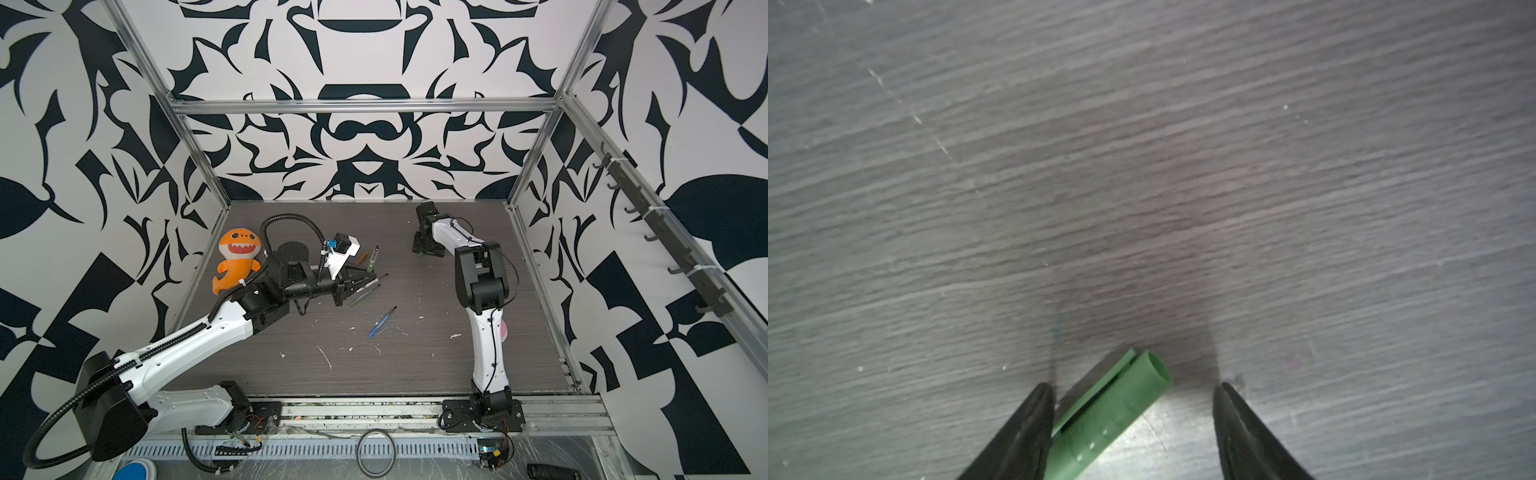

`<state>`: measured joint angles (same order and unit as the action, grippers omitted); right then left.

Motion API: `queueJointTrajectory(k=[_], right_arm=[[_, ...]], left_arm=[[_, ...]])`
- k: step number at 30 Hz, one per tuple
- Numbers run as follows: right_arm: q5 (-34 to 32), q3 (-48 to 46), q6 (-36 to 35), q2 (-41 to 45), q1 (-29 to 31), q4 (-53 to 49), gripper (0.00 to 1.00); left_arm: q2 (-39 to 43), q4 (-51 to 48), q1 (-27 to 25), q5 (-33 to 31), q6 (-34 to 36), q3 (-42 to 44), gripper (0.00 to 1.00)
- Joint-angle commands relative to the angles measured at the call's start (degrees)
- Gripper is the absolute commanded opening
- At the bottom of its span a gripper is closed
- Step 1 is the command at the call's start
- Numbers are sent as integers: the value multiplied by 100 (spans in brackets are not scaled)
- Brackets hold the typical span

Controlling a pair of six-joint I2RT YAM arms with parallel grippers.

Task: Insert the pens into the pen caps
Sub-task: 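Move the right gripper over the green cap on the table and lower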

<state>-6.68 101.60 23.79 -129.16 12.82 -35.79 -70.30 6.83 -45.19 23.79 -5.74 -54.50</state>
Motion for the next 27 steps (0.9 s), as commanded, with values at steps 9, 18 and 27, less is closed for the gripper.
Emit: queueJointTrajectory(k=[9,18,27], right_arm=[[134,-936,-245,757,-140,146,60],[338,-619,-364,624,-449,14,55],[293,299,-400,56,-517,-365,52]], left_arm=[[-25,-59,-52,89,2,-114,8],[-27,-68,-89,73,18,-114,8],[-27,-107,-95,38,64,-119,8]])
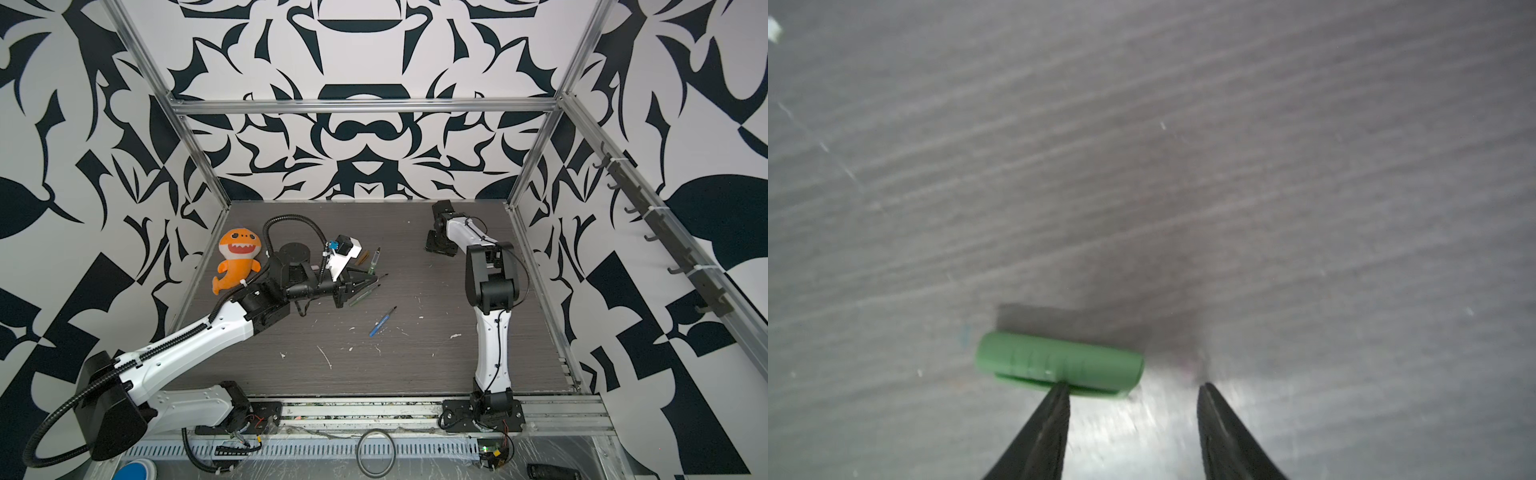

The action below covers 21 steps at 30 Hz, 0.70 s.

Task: Insert the pens into the pen caps
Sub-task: 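Move the right gripper over the green cap on the table and lower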

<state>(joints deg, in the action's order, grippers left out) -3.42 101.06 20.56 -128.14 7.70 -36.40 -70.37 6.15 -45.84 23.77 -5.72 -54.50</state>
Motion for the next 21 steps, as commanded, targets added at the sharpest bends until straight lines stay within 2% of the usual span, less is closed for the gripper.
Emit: queueJointTrajectory(k=[1,6,10,16,21], right_arm=[[-40,408,-86,-75,-23,-313,52],[151,809,-177,-254,-59,-574,44],[336,682,-237,3,-59,-512,43],[175,471,-31,413,-59,-178,57],[-74,1101,87,-75,-63,-389,61]], left_arm=[[-21,-34,-30,44,62,-114,8],[-47,-36,-39,63,62,-118,8],[-47,-44,-39,71,80,-122,8],[-65,-57,-43,75,93,-126,8],[-39,-84,-47,58,112,-140,8]])
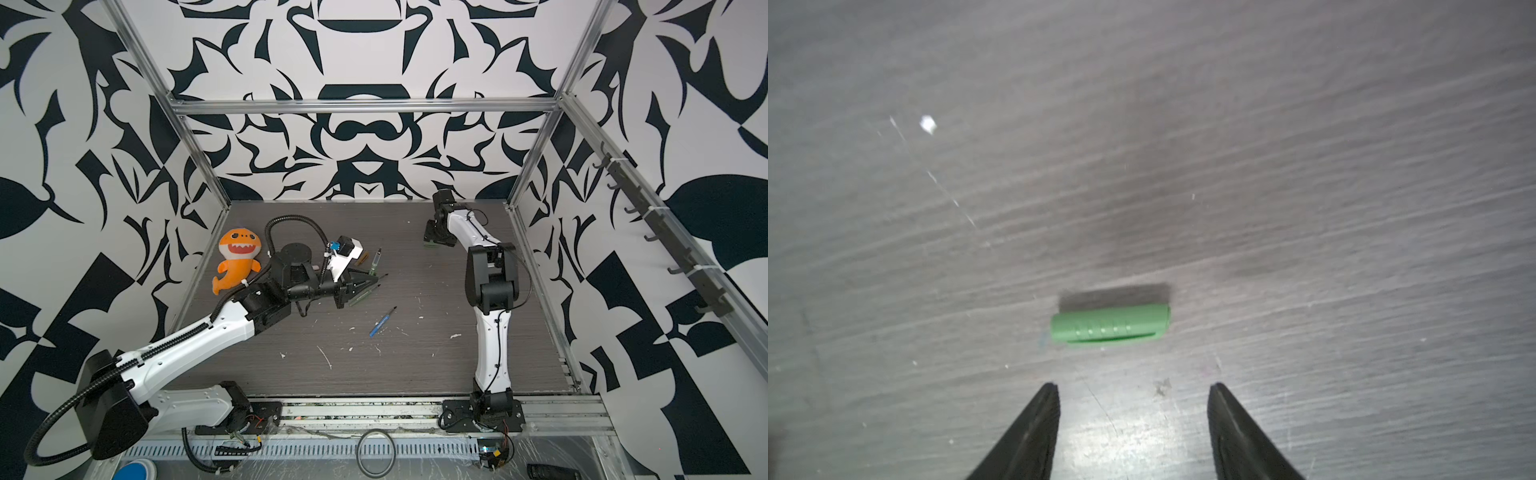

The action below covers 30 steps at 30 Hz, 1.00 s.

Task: Insert the pens into the pen caps
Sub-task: 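Move the right gripper over the green cap on the table and lower, then align the right gripper with the green cap and close on it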

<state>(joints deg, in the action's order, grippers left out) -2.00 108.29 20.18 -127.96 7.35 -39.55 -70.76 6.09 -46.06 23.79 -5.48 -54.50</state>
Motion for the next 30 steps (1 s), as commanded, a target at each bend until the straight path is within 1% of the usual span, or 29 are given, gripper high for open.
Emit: queueJointTrajectory(k=[1,5,12,18,24,27,30], right_arm=[[-261,540,121,-222,-32,-141,61],[-412,1180,108,-709,-24,-461,62],[-556,1608,-15,-1125,2,-788,65],[-685,1159,-225,-930,125,-732,66],[-559,289,-286,-504,143,-371,67],[-444,-73,-328,-274,131,-148,65],[55,-59,-414,-249,80,-31,59]], left_arm=[[9,-77,-25,55,91,-140,8],[27,-81,-25,44,99,-140,9],[43,-90,-37,82,91,-151,9],[45,-99,-52,106,90,-160,9],[23,-102,-69,114,83,-161,9],[-12,-108,-77,125,82,-175,9],[-7,-108,-95,135,83,-175,9]])
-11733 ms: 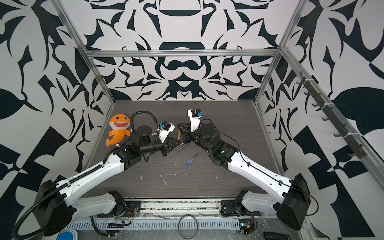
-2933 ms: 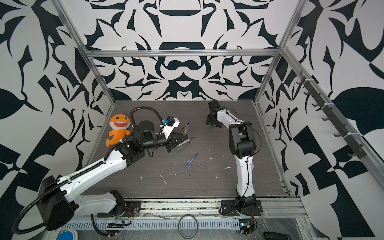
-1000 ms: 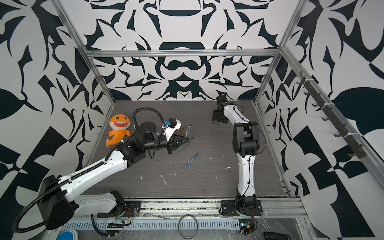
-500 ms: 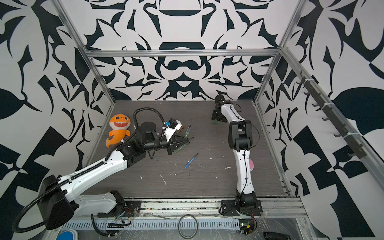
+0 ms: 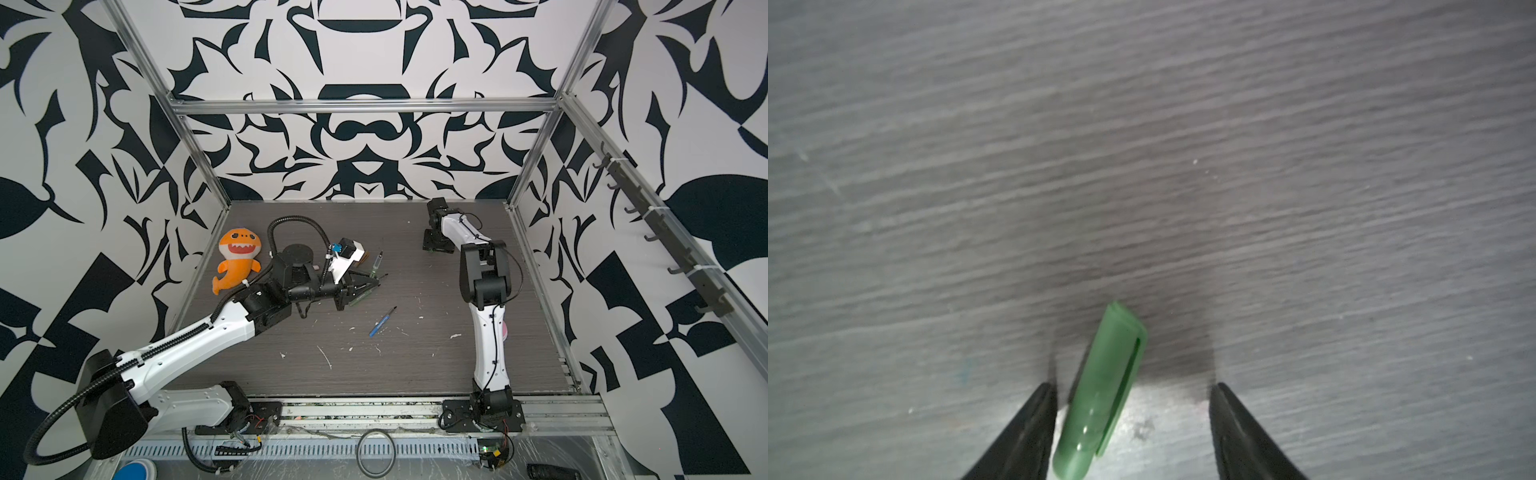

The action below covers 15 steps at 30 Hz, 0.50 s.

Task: Insert the pens into the pen caps
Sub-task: 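Align the right gripper with the green cap and close on it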

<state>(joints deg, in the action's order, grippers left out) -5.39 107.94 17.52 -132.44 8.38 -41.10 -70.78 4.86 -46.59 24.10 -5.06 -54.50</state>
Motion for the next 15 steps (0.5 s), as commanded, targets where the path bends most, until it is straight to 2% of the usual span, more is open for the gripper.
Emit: queueJointTrajectory(k=[1,6,12,15], right_arm=[[631,78,-174,163,-54,87,56],[1506,337,-75,120,-326,-20,46],[1527,445,-38,143,-412,-158,42],[1503,546,128,56,-476,-216,35]], left_arm=[[2,15,-49,104,40,-175,9],[20,-29,-59,28,102,-171,9],[8,-29,-61,63,96,-183,9],[11,-38,-72,77,100,-190,9]])
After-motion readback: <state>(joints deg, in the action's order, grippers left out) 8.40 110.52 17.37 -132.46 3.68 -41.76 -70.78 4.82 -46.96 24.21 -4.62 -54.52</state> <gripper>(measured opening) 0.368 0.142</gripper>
